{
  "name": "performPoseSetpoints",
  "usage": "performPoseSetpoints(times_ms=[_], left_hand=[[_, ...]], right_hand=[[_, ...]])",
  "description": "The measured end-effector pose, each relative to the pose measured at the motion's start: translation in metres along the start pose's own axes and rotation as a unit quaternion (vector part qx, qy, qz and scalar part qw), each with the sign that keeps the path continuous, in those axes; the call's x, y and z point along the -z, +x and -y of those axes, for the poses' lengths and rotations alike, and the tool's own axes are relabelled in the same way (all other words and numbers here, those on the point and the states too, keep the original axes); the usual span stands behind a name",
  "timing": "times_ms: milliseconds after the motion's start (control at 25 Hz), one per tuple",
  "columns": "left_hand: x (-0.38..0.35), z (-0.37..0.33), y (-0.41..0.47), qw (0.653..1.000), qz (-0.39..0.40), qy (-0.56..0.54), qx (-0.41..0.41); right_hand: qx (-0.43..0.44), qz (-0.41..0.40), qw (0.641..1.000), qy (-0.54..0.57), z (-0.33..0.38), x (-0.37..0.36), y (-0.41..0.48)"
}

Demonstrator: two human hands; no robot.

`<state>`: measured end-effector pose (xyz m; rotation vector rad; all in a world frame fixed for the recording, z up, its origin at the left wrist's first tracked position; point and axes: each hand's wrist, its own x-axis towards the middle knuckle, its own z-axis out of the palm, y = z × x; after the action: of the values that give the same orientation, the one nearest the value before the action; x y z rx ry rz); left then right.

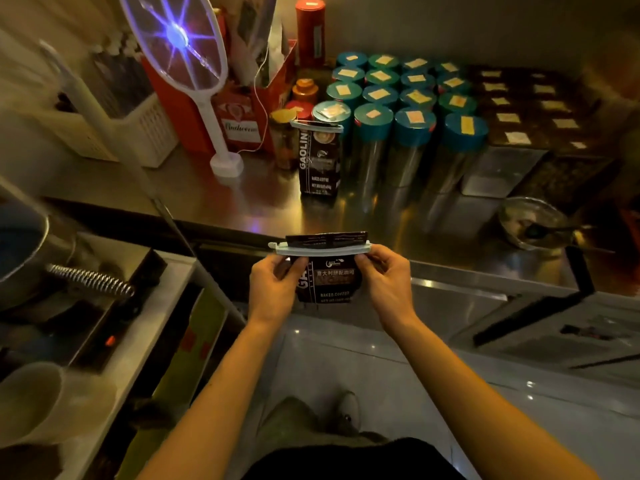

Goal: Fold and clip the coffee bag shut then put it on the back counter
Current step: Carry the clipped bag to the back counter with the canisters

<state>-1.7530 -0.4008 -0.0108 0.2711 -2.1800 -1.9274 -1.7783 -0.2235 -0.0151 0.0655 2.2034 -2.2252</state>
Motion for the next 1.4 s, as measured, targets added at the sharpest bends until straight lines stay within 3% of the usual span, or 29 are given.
performPoseSetpoints(times_ms=[360,760,1200,1400], left_hand=[[-0.014,0.034,0.186,0.998,0.031,0.001,0.05],[-0.016,0.077,0.307,0.988,0.109,0.001,0.113],[-0.032,0.095,0.34,0.973,0.122,0.007,0.199],[-0.021,0.129,0.327,0.958,0.167,0.081,0.216]], right_hand=[[-0.046,-0.041,0.997,-0.042,-0.022,-0.046,0.174],[-0.096,-0.083,0.989,-0.071,-0.045,-0.078,0.268],[-0.145,-0.065,0.978,-0.138,-0.077,-0.077,0.311],[-0.182,-0.012,0.973,-0.141,-0.087,-0.078,0.295]])
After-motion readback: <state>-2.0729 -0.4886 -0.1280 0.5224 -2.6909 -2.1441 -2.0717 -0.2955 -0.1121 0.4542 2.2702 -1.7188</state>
